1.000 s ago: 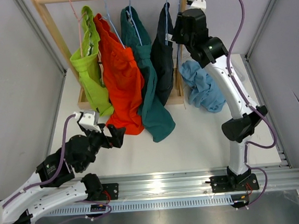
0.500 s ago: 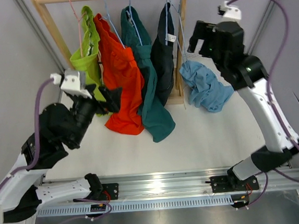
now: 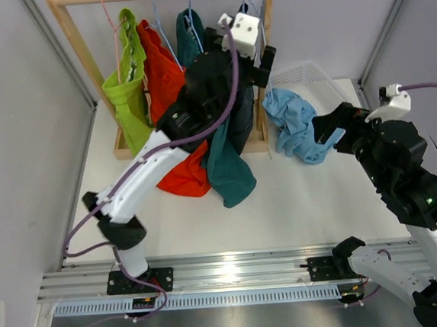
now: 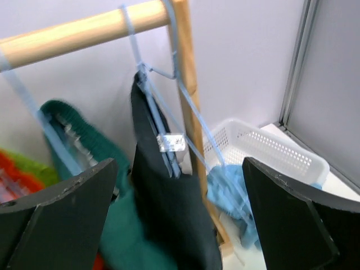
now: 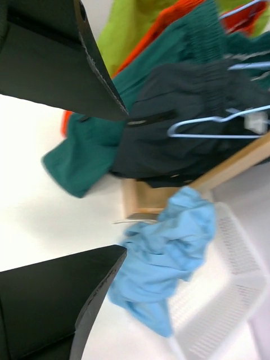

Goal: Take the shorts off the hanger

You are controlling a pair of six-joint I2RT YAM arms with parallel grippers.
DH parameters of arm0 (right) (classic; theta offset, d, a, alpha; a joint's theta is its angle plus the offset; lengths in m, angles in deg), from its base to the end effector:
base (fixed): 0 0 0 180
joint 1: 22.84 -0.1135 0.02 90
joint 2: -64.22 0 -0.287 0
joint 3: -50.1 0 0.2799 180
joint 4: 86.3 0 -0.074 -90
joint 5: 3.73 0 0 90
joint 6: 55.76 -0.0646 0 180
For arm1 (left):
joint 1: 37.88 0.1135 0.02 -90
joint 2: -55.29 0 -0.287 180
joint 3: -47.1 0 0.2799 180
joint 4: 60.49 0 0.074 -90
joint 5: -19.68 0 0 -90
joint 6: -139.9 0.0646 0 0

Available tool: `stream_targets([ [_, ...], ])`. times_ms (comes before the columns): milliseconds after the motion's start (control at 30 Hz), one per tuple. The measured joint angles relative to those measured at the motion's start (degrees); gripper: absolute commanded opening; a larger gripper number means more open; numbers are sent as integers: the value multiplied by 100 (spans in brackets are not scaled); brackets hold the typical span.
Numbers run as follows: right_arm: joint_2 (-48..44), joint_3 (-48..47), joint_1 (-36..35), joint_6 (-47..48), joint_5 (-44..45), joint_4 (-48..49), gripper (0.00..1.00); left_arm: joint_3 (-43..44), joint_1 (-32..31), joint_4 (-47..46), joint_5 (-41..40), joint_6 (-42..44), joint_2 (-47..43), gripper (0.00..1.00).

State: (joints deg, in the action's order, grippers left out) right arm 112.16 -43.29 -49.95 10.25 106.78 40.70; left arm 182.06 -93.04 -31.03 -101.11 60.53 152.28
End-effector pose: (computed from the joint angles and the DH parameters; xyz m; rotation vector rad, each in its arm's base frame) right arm 0.1505 0.0516 0.5084 0.2213 1.6929 0.3620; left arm 0.2577 -0.3124 0.5897 0.3790 1.3978 -0.2552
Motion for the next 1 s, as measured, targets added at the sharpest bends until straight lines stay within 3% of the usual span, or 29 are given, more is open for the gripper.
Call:
stream_targets([
  [167,-415,555,-2,-184,-219,-282,99,1740,254,302,214,52,1462,99],
  [467,-774,706,0,-186,-289,-605,99,1784,929,37,466,-81,1589,99],
  [667,-750,710,-2,-138,-234,-667,99,1784,1349,-31,866,-319,1681,94],
  [1000,-551,1025,0,-122,-190,-619,99,1676,1473,-26,1475,-527,2050,89],
])
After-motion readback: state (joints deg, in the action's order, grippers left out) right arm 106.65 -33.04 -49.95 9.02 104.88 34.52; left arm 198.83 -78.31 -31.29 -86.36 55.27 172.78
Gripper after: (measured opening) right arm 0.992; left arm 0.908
